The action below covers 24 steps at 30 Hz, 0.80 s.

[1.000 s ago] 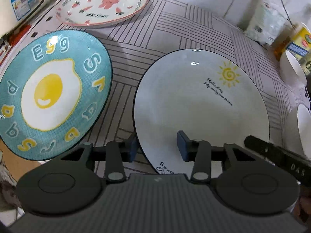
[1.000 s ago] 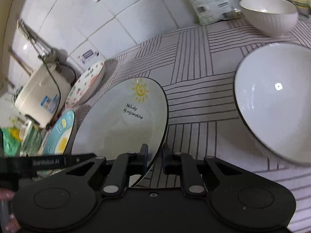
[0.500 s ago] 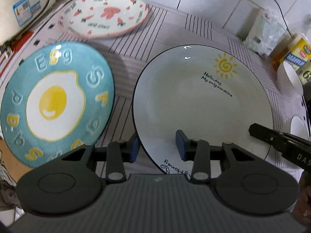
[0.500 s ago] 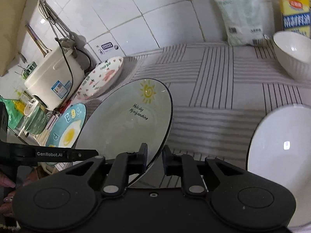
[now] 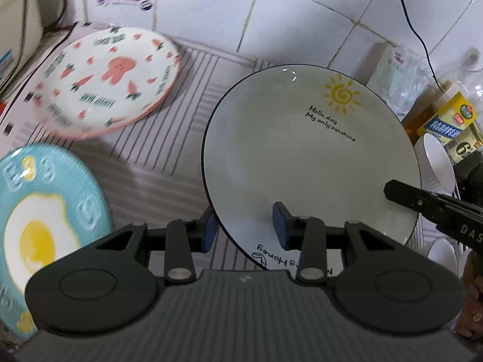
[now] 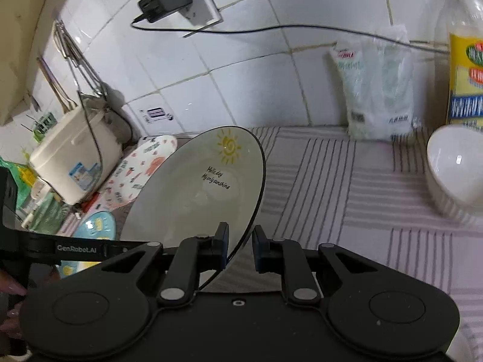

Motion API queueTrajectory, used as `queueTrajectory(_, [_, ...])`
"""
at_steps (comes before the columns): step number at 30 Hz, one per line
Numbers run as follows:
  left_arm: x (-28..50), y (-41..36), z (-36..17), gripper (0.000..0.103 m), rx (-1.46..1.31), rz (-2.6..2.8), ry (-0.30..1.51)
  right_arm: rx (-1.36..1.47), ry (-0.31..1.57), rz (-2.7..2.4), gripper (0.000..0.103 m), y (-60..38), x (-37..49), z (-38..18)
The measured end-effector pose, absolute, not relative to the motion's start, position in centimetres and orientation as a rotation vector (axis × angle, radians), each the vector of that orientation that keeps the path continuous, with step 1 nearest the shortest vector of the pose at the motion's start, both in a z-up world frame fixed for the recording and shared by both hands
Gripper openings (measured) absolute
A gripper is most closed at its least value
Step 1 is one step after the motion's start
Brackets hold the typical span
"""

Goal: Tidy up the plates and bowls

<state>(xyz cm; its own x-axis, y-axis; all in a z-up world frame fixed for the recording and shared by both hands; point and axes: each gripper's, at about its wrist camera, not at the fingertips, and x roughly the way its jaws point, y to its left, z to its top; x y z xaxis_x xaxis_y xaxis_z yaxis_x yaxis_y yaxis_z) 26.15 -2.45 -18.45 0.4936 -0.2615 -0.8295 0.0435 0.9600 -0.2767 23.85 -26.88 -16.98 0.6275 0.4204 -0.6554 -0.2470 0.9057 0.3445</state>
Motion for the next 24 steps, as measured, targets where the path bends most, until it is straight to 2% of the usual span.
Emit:
queueTrajectory(5, [28.7,-4.8,-19.0,0.037,-0.159,-0.177,1.004,0.219,0.838,0.365,0.021,-28.0,26.8,-17.5])
queueTrajectory(13, [32.7,-6.0,-21.2,0.037,-0.151,-0.158,1.091,0.212,0.931,0.328,0.021,-29.0,30.9,-19.9])
queueTrajectory(19, [33.6,-7.4,-20.7,0.038,-0.109,-0.154,1.107,0.204,1.002,0.297,0.021,-29.3,33.6,-19.8])
queueTrajectory(22, [33.6,-8.1,-21.2,0.035,-0.087,-0.131,1.131,0.155,1.097,0.229,0.026,-28.2,34.3,-20.6])
queueTrajectory(24, [33.6,-8.1,-21.2,0.035,-0.090,-0.118,1.129,0.115,1.097,0.191,0.030,-27.2,34.0,-20.9])
